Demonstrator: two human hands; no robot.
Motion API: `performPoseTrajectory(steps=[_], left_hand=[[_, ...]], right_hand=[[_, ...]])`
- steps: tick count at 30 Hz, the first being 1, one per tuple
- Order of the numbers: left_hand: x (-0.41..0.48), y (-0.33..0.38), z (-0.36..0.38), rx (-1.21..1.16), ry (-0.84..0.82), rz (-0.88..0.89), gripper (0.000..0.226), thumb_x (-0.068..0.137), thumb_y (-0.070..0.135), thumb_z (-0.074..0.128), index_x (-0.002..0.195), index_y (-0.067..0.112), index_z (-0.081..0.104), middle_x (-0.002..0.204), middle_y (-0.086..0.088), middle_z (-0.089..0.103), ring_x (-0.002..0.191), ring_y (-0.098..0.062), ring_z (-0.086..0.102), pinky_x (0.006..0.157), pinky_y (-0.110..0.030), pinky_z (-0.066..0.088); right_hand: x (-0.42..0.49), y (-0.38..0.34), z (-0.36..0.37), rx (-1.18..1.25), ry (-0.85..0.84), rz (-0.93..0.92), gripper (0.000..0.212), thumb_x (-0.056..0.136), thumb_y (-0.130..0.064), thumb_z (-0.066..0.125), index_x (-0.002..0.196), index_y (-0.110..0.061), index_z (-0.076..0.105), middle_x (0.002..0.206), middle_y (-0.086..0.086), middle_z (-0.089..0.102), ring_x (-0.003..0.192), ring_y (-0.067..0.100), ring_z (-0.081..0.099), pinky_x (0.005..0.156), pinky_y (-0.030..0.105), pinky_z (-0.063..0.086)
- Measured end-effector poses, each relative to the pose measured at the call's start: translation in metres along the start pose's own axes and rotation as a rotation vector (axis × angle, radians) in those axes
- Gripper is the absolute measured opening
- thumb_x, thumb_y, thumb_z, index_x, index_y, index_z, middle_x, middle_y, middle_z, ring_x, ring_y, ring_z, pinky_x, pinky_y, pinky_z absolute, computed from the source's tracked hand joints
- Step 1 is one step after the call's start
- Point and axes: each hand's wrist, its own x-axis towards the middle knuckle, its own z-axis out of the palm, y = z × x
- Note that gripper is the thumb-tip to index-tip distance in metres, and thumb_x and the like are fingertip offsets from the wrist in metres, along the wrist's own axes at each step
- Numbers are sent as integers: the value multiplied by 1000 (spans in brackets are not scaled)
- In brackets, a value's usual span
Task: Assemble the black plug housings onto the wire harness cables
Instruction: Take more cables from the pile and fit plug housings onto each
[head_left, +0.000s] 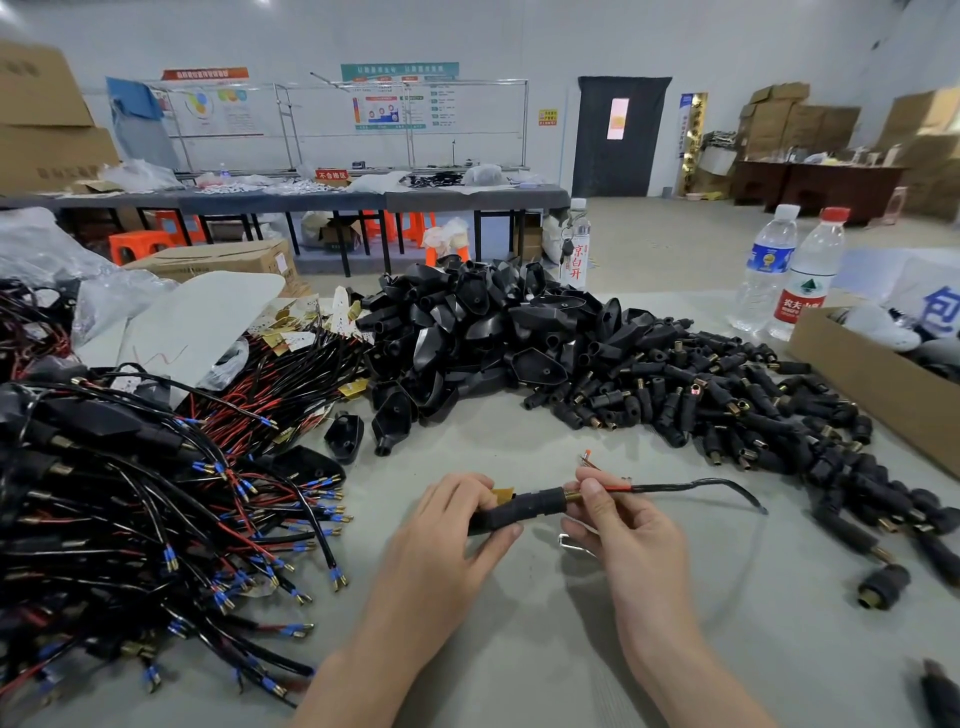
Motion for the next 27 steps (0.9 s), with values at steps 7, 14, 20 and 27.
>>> performPoseTrajectory(steps=[7,14,20,27], left_hand=[[0,1,0,-17,-52,-3,17,91,49,56,91,39,41,113,26,51,103,-4,56,81,-30,50],[-2,4,-1,-20,-44,-8,15,93,50,50,98,37,46,109,25,53,100,-5,54,83,-33,48],[2,6,1,280,44,132,29,94,50,51,112,30,60,105,18,63,106,-9,60,114,-51,32],[5,7,3,304,51,199,24,95,46,51,99,27,66,91,15,66,84,-12,62,79,-31,46]], right_hand=[[-1,-3,1,-35,59,-46,17,94,-12,65,88,-21,78,110,-2,74,82,14,75,56,23,57],[-4,-5,1,-105,21,-50,15,93,-11,65,92,-19,77,95,-2,76,80,16,74,60,25,59],[-11,-3,7,-153,-82,-29,14,90,-10,70,89,-20,79,87,-2,78,81,11,74,61,18,55],[-15,1,15,-131,-149,6,13,87,-5,71,83,-15,78,81,4,77,71,9,70,62,16,53]])
